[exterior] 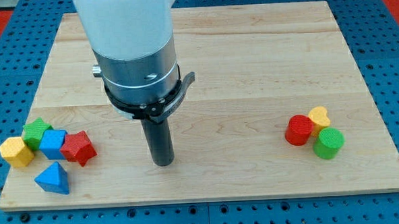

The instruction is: Move your arm to the bottom right

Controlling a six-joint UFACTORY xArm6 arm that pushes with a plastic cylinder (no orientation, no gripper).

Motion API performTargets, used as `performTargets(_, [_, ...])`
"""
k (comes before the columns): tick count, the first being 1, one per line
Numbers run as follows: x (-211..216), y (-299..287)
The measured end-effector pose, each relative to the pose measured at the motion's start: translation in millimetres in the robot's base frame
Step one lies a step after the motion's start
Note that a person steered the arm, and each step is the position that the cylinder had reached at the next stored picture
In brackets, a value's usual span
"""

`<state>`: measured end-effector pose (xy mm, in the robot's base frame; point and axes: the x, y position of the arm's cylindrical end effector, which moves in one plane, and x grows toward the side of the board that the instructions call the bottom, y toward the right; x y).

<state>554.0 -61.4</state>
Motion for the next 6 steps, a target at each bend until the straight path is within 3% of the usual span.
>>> performTargets(2, [49.3,50.5])
performTargets(3, [49.3,138.7])
performTargets(6, [48.7,327.2])
